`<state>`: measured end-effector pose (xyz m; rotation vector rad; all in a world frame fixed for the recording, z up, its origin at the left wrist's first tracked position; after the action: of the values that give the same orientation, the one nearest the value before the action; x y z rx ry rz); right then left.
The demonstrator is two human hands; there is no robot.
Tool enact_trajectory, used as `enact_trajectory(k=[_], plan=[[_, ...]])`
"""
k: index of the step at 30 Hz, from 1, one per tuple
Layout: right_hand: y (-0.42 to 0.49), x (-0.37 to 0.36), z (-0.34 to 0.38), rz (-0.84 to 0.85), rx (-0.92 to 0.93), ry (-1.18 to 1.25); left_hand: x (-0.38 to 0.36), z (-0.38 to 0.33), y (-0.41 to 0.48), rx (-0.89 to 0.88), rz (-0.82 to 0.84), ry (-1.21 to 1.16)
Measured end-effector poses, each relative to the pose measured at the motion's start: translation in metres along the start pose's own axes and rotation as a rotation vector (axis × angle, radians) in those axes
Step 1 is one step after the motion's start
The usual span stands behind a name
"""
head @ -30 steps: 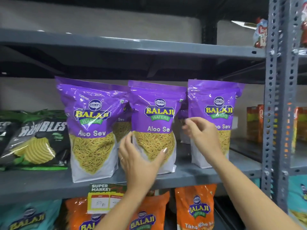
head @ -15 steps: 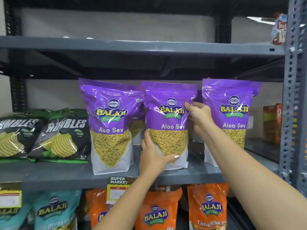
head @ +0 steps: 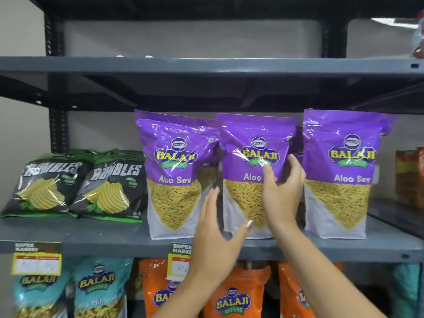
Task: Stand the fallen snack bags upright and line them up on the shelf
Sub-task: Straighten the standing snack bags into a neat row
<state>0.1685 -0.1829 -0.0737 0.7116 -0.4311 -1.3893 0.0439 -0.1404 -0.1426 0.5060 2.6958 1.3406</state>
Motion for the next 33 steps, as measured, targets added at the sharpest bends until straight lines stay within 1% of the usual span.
enact_trajectory(k=[1,2,3,4,5,7,9,10,12,14,15,18,23,33], plan=[[-0.007,0.0,0.008,-0.036,0.072,0.03,0.019,-0.002,-0.004,-0.062,-0.079,0.002],[-0.01,-0.003,0.018,-0.003,0.106,0.065,0.038,-0.002,-0.005,-0.13,-0.172,0.035],[-0.01,-0.01,0.028,0.073,0.109,0.095,0.057,0.003,-0.003,-0.186,-0.262,0.092],[-0.008,-0.022,0.036,0.175,0.089,0.121,0.073,0.01,0.002,-0.206,-0.328,0.15],[-0.005,-0.035,0.042,0.286,0.047,0.143,0.087,0.017,0.009,-0.172,-0.363,0.194],[-0.003,-0.062,0.054,0.507,-0.09,0.137,0.105,0.034,0.027,0.0,-0.351,0.227],[-0.007,-0.083,0.062,0.692,-0.237,0.175,0.112,0.048,0.045,0.165,-0.25,0.177],[-0.01,-0.093,0.064,0.733,-0.314,0.219,0.114,0.054,0.051,0.232,-0.186,0.149],[-0.011,-0.107,0.063,0.733,-0.464,0.318,0.113,0.064,0.061,0.319,-0.07,0.096],[-0.011,-0.117,0.061,0.669,-0.502,0.419,0.112,0.073,0.065,0.343,0.004,0.073],[-0.009,-0.123,0.06,0.629,-0.498,0.44,0.112,0.077,0.066,0.342,0.021,0.072],[-0.005,-0.13,0.066,0.559,-0.469,0.403,0.114,0.082,0.068,0.313,0.047,0.036],[0.003,-0.133,0.077,0.542,-0.404,0.364,0.117,0.087,0.068,0.29,0.049,0.01],[0.004,-0.138,0.076,0.49,-0.343,0.352,0.116,0.092,0.072,0.275,0.091,-0.044]])
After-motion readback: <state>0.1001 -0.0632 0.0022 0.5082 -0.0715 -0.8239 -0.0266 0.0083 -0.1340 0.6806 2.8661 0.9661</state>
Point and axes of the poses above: each hand's wrist, its own y-axis towards the middle knuckle, its own x-axis out of the back of the hand, z = x × y, the point moved 1 cm from there along y, towards the middle knuckle, and after that the axes turned 12 degrees about -y, right-handed, at the moved point
